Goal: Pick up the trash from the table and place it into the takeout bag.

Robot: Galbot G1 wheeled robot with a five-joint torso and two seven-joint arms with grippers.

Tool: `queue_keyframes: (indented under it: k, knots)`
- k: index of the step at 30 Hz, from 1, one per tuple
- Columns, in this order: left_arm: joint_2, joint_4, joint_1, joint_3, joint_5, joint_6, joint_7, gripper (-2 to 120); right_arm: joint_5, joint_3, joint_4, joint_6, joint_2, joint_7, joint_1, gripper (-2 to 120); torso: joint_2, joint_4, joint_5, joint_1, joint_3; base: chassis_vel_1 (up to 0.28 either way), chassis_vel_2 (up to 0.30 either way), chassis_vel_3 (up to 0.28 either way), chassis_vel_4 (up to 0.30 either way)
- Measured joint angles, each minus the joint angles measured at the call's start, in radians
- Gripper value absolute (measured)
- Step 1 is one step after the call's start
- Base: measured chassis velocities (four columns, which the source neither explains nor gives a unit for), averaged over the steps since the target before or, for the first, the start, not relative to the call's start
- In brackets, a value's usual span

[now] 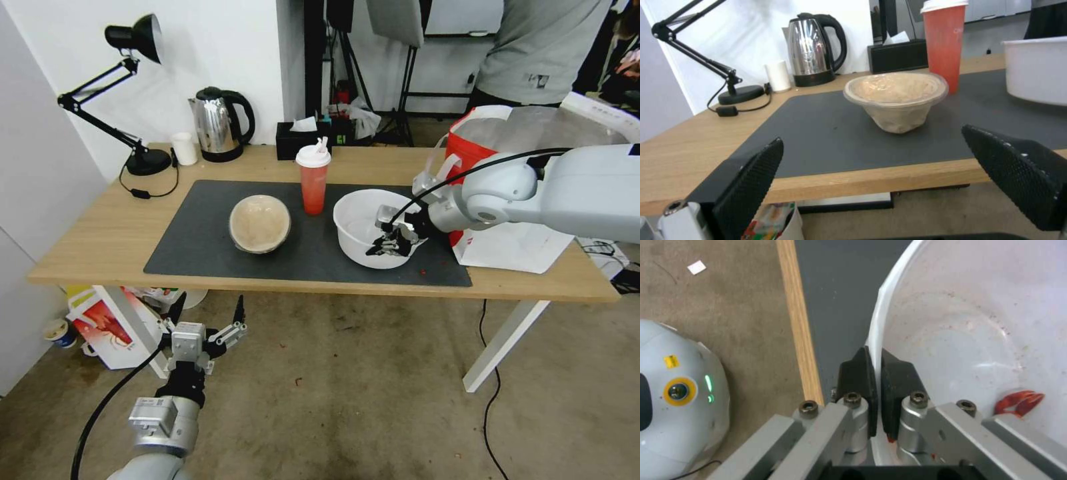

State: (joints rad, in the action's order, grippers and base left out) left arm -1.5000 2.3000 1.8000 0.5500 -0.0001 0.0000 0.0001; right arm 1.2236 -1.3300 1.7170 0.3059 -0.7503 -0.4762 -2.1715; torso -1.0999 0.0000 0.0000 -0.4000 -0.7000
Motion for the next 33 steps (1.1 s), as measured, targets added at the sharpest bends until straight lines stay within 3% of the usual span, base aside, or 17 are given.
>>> queue_keyframes:
  k: [10, 18, 33]
  knots:
    - [0.0, 0.0, 0.0, 0.0, 0.0, 0.0, 0.0, 100, 0.009, 0.001, 0.012, -0.031, 0.024, -0.011, 0.038, 0, 0.0, 0.0, -0.0001, 0.0, 0.0, 0.0, 0.0, 0.0, 0.0]
    - [0.0, 0.0, 0.0, 0.0, 0.0, 0.0, 0.0, 100, 0.061, -0.067, 0.063, -0.044, 0.112, 0.017, 0.091, 0, 0.0, -0.0002, 0.0002, 0.0, 0.0, 0.0, 0.0, 0.0, 0.0]
    - [0.0, 0.0, 0.0, 0.0, 0.0, 0.0, 0.0, 100, 0.1, 0.023, 0.111, -0.045, 0.124, -0.009, 0.286, 0, 0.0, 0.0, 0.0, 0.0, 0.0, 0.0, 0.0, 0.0, 0.0]
